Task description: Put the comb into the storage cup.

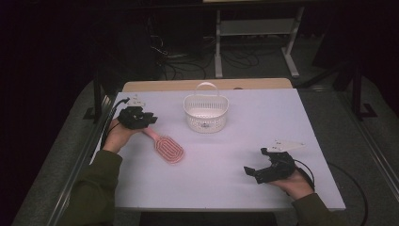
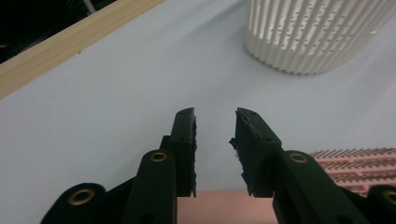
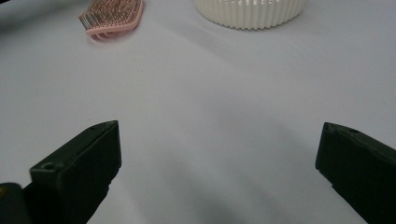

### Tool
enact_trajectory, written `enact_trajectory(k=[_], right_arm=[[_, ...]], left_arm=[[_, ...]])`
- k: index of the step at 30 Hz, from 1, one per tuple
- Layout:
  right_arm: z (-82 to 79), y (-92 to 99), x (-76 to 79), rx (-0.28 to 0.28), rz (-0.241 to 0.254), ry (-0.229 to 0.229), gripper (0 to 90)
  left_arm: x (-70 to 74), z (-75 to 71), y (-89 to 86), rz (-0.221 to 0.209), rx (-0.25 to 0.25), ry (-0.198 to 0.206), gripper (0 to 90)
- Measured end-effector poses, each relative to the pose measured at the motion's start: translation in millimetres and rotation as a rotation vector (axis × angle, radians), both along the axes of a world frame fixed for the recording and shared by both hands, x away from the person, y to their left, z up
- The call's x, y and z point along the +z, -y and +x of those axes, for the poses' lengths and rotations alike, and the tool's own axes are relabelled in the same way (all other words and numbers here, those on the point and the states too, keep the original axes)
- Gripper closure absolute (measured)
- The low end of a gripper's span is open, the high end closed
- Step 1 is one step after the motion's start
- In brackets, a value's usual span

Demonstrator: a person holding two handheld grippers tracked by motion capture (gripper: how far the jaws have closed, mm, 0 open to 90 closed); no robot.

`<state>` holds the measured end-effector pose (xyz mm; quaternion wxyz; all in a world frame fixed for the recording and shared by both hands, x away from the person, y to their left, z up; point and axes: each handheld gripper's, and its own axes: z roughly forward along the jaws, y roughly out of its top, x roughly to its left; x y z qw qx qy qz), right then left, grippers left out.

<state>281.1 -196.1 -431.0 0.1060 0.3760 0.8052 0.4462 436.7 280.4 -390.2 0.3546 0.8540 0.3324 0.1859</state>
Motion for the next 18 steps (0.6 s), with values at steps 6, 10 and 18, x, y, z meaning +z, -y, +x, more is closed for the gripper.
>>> enact_trajectory(k=[6,10,18], right_arm=[[0.0,0.1,0.0,-0.002,0.002,-0.001,0.1],[0.1,0.3,-0.1,-0.002,0.002,-0.001,0.1],[0.2,0.2,-0.4,0.0,0.001,-0.002,0.1]], left_arm=[[-2.7,7.0,-4.8,0.011,0.021,-0.021,82.3],[-4.9,10.7,-8.2,0.028,0.032,-0.035,90.0],[-12.8,19.0,-15.7,0.044,0.072,-0.052,90.0]])
